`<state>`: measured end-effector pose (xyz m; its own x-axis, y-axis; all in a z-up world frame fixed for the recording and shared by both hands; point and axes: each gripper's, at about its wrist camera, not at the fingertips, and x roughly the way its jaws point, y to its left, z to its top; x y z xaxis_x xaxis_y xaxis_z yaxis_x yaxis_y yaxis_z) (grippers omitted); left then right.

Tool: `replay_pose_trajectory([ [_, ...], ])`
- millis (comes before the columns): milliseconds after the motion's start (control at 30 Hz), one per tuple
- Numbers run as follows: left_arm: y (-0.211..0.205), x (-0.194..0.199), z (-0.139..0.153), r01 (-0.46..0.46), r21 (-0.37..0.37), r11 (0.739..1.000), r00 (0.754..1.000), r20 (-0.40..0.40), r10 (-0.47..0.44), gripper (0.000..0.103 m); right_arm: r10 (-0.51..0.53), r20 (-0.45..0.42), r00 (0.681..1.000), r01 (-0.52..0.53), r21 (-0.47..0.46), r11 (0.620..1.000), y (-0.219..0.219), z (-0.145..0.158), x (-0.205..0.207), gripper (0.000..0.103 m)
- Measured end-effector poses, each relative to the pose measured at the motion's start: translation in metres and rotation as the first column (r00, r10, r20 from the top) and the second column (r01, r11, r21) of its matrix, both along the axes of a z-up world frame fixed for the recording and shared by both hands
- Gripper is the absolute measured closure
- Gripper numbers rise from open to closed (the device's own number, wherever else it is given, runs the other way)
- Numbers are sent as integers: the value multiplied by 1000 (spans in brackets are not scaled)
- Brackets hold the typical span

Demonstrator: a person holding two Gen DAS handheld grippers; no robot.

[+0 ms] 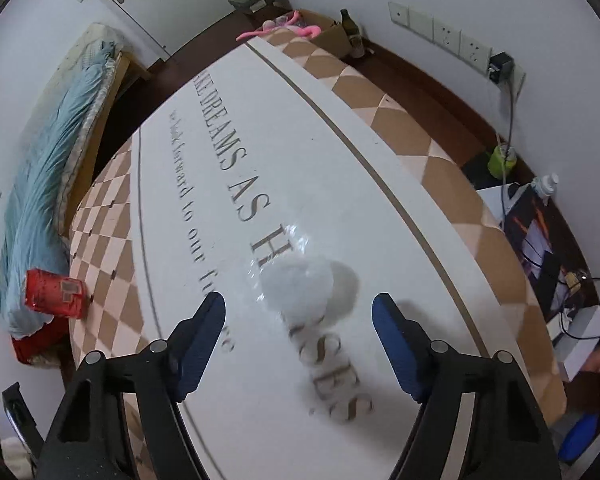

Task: Collect trash
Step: 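Grasp the red cola can with left tool while right tool grasps the clear plastic cup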

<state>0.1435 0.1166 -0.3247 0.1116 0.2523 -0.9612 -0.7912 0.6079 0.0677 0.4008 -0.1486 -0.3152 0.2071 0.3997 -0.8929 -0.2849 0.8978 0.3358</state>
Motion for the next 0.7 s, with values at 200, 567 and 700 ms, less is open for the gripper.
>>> replay_pose_trajectory([
  [200, 9, 4, 0, -5, 0, 1000, 1000, -5, 5, 3, 50, 39, 998, -49, -22, 999, 23, -9, -3, 59],
  [567, 77, 8, 56, -81, 147, 986, 986, 155, 58, 3, 234, 80, 969, -234, -7, 972, 108, 11, -34, 59],
  [700, 101, 21, 59, -73, 191, 979, 984, 172, 40, 3, 288, 92, 953, -286, -35, 957, 151, 12, -37, 59],
])
